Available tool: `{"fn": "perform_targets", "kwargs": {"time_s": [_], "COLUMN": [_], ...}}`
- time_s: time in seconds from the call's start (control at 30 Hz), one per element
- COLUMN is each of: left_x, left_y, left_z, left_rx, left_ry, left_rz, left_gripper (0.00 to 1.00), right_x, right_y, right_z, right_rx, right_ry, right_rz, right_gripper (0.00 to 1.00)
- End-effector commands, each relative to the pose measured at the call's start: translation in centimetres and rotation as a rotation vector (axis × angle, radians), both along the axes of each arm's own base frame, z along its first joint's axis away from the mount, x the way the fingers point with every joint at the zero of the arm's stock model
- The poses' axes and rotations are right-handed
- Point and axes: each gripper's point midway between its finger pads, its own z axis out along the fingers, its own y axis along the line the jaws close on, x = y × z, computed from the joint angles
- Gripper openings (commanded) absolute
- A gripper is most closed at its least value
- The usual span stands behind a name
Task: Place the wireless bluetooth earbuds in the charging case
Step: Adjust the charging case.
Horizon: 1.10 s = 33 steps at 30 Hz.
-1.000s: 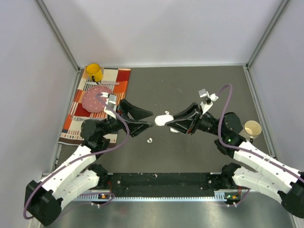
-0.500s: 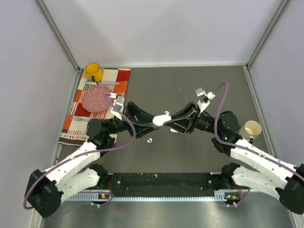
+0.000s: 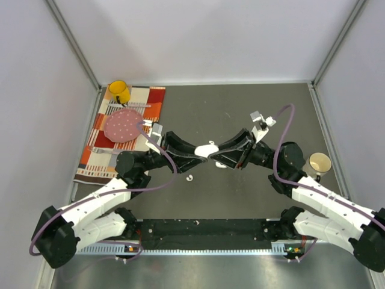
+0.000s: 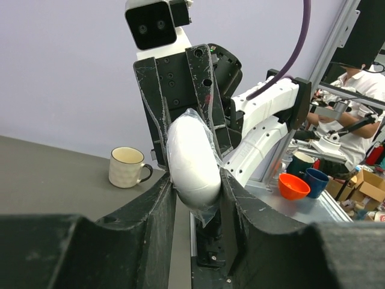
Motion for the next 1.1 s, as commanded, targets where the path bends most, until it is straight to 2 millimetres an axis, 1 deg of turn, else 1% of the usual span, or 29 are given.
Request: {"fn": "perform_targets", "kwargs": {"time_s": [0.0, 0.2, 0.33, 0.47, 0.57, 0.83, 1.07], "left_x": [-0.6, -0.6, -0.6, -0.7, -0.8, -0.8, -0.8], "left_y": [0.0, -0.1, -0.1, 0.1, 0.2, 0.2, 0.4], "left_z": [2.3, 2.9, 3.0, 3.2, 3.5, 3.5, 3.5], "left_rx": [-0.085, -0.103, -0.107, -0.122, -0.131, -0.133, -0.130], "left_ry": [-0.079, -0.093, -0.094, -0.101, -0.110, -0.107, -0.102], "left_rz": [0.008, 0.018, 0.020, 0.032, 0.038, 0.036, 0.048], "left_gripper": [0.37, 0.36, 0.35, 0.38, 0.38, 0.38, 0.42], "right_x": [-0.3, -0.2, -0.1, 0.1, 0.2, 0.2, 0.7], "right_y": [-0.3, -0.4, -0.4, -0.5, -0.7, -0.8, -1.1], "right_z": [0.7, 0.3, 0.1, 0.0, 0.0, -0.1, -0.2], "right_rx": [0.032, 0.024, 0.022, 0.028, 0.030, 0.033, 0.040], "right_ry": [-0.047, -0.048, -0.046, -0.044, -0.050, -0.049, -0.055], "right_rz": [0.002, -0.007, -0.017, -0.033, -0.045, -0.055, -0.098], "right_gripper": [0.00, 0.00, 0.01, 0.01, 0.01, 0.02, 0.02]}}
